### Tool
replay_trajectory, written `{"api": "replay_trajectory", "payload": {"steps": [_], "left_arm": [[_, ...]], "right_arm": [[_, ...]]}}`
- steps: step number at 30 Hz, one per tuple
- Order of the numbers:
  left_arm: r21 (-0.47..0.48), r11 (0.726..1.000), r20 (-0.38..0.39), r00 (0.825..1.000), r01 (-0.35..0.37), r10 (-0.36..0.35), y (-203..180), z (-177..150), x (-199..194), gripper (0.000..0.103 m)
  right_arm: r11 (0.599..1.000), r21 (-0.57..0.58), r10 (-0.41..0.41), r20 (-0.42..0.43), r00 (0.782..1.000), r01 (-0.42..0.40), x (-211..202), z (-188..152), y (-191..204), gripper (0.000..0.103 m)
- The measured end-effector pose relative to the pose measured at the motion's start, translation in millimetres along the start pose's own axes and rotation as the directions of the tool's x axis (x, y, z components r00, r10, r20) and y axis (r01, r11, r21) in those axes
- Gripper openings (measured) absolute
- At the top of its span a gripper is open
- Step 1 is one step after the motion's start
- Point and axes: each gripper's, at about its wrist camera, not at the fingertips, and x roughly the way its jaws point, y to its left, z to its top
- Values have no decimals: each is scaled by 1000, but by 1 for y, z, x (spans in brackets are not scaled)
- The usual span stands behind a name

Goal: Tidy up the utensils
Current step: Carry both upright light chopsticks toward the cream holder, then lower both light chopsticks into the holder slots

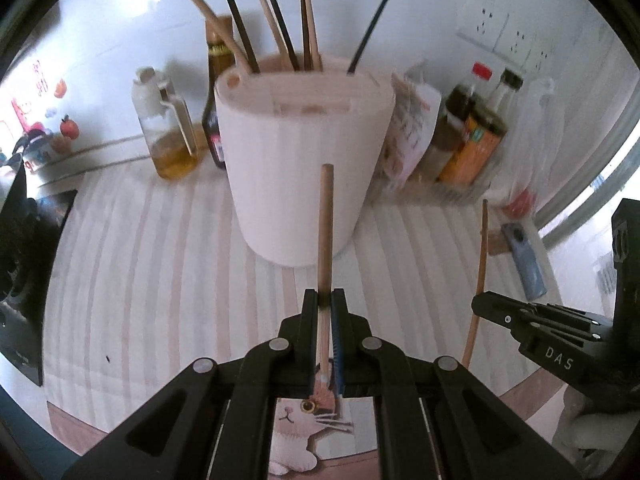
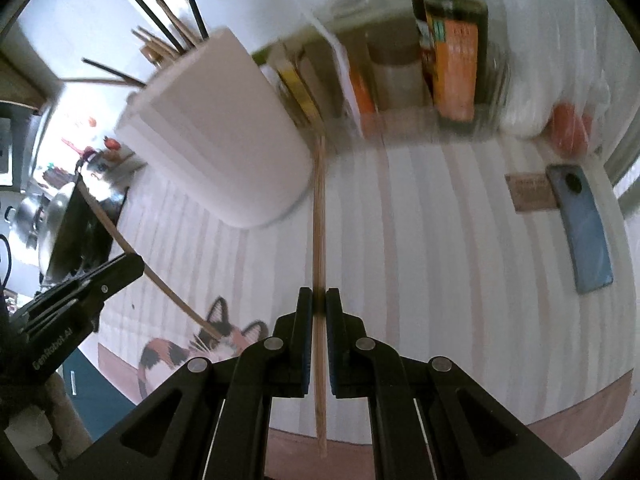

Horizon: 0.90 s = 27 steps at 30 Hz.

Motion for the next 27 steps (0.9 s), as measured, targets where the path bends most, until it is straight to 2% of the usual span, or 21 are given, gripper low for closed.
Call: {"api": "replay_trajectory", "payload": {"steps": [9,15,18,22,25,27], "left_arm": [[-7,1000,104,995,-4,5,3,25,-42,4],[-25,1000,193,981,8,-3,8,52,-87,4],[-29,999,237,971,25,-18,8,70,-111,4],[-15,999,319,947,34,-27,2,106,-150,4],[1,1000,379,925,8,-8,-3,134,-170,4],[7,1000,398,917,-7,4,-5,150,-174,4]], "right_arm": [[999,-31,29,98,995,-26,-30,36,17,6],[995,-68,79,182,980,-68,-61,68,39,6],[991,-96,114,235,965,-93,-81,88,54,6],[983,-134,159,312,937,-123,-112,120,73,6],[979,-150,183,372,910,-135,-133,149,85,6],[978,-155,189,405,895,-136,-142,165,91,6]]}}
